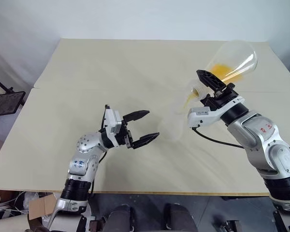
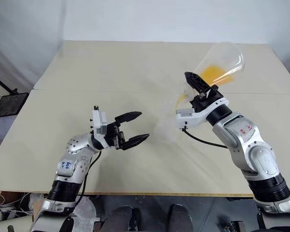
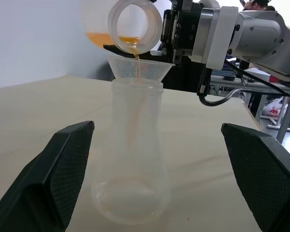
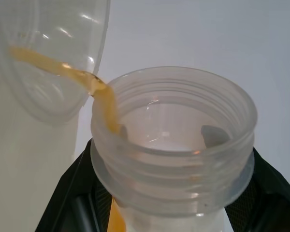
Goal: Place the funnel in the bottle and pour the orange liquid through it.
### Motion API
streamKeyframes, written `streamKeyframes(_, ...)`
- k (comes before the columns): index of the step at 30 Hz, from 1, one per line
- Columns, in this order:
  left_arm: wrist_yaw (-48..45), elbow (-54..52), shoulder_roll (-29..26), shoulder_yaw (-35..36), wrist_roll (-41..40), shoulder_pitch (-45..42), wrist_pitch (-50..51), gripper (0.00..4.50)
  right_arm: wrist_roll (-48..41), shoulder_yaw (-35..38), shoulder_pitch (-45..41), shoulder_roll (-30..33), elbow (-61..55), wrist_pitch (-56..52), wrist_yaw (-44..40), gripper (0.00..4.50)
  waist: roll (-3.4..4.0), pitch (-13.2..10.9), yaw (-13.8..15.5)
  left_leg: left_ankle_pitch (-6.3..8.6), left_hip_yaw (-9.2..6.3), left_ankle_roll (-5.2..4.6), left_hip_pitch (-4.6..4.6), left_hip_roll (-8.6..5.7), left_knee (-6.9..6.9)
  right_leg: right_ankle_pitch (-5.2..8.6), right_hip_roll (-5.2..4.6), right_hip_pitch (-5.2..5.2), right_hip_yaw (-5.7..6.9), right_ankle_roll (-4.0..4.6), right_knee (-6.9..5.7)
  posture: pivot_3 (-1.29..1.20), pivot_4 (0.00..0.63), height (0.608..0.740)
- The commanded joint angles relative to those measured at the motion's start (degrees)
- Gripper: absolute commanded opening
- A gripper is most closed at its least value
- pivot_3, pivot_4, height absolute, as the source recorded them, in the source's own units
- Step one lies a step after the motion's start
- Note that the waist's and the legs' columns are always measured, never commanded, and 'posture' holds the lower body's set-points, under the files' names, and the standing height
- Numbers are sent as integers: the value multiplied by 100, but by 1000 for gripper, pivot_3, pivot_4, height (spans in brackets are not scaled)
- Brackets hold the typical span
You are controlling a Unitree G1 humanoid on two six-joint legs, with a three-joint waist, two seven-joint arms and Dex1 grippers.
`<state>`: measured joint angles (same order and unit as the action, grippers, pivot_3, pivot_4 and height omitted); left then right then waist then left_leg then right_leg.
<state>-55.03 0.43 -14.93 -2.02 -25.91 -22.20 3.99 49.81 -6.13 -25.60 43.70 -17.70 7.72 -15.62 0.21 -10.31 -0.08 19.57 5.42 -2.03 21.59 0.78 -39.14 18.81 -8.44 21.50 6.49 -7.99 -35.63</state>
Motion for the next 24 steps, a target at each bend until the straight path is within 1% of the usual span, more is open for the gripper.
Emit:
streamKeyframes(1,14,-258,30,-41,-27,18,-107,4500,48,272,-76,98,-194,60,117,2478,0,0,0,0,0,0,0,0,0,0,0,0,0,0,0,0,150,740)
streamKeyframes(13,50,-297,86,-81,-27,50,-102,4500,120,304,-80,97,-169,143,152,2478,0,0,0,0,0,0,0,0,0,0,0,0,0,0,0,0,150,740)
streamKeyframes(15,68,-283,104,-86,-19,44,-114,4500,501,274,-81,178,-215,151,323,2478,0,0,1,0,0,0,0,0,0,0,0,0,0,0,0,0,150,740)
streamKeyframes(19,110,-319,128,-115,-19,67,-114,4500,253,308,-92,125,-153,153,225,2478,0,0,-1,0,-1,0,0,0,0,0,0,0,0,0,0,0,150,740)
streamKeyframes(24,153,-345,144,-146,-16,82,-111,4500,237,311,-89,151,-154,177,240,2478,0,0,0,0,0,0,0,0,0,0,0,0,0,0,0,0,150,740)
